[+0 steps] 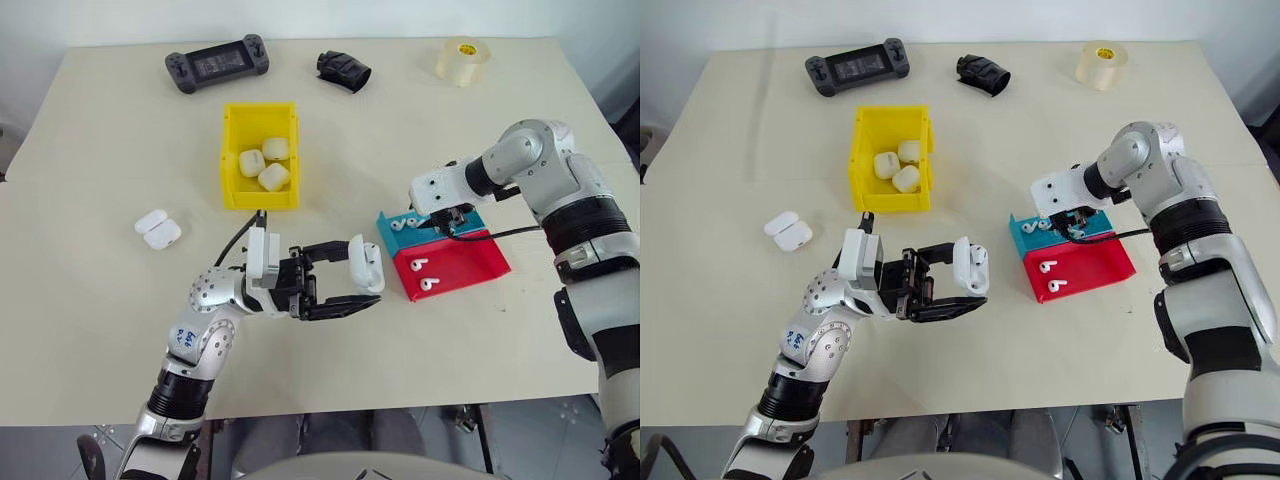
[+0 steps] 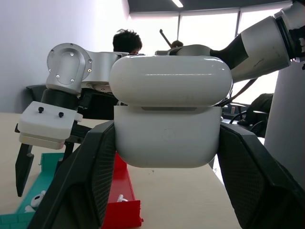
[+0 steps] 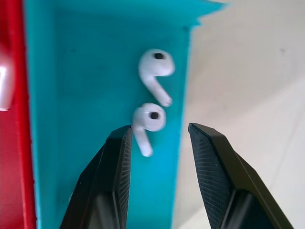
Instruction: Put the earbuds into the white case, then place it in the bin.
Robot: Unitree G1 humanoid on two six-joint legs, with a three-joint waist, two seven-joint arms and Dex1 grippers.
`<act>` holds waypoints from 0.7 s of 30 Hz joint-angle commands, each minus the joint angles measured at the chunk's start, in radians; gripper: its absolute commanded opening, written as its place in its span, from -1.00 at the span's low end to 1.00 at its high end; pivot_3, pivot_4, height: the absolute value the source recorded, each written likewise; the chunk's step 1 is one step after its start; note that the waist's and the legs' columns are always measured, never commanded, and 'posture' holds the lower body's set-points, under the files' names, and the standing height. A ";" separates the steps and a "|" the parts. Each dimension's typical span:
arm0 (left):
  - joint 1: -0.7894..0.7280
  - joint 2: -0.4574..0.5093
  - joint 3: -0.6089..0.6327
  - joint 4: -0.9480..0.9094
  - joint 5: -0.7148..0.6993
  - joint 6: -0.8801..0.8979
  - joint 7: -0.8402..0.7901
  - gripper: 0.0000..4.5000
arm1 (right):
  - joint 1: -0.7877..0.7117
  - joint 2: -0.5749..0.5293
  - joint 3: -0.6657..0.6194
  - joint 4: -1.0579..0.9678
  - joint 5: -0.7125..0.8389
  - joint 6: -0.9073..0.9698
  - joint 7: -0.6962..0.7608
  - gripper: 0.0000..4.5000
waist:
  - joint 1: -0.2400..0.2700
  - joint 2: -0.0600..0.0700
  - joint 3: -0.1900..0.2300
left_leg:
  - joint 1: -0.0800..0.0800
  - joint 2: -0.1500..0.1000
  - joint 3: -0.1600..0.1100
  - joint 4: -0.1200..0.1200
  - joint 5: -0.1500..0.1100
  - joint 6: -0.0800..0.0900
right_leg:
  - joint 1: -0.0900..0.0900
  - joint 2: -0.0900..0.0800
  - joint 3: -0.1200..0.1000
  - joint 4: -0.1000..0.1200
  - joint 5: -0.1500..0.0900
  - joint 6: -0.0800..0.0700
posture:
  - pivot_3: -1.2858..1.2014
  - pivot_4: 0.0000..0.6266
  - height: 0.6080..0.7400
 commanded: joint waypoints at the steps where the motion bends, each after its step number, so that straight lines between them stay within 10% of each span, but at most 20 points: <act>1: 0.009 0.002 0.009 -0.053 -0.013 -0.013 0.005 0.24 | -0.040 -0.003 0.001 0.024 -0.010 -0.053 0.007 -0.13 | -0.001 0.000 0.000 | 0.000 0.000 0.000 0.000 0.000 0.000 | 0.000 0.000 0.000 0.000 0.000 0.000 | 0.03 -0.52 1.00; 21: 0.008 0.016 0.010 -0.062 -0.018 -0.007 0.015 0.24 | -0.062 0.064 0.004 0.100 -0.013 -0.086 0.041 -0.31 | -0.022 0.000 0.000 | 0.001 0.000 -0.002 -0.001 0.000 0.000 | 0.000 0.001 -0.001 0.001 0.000 0.000 | 0.03 -0.52 1.00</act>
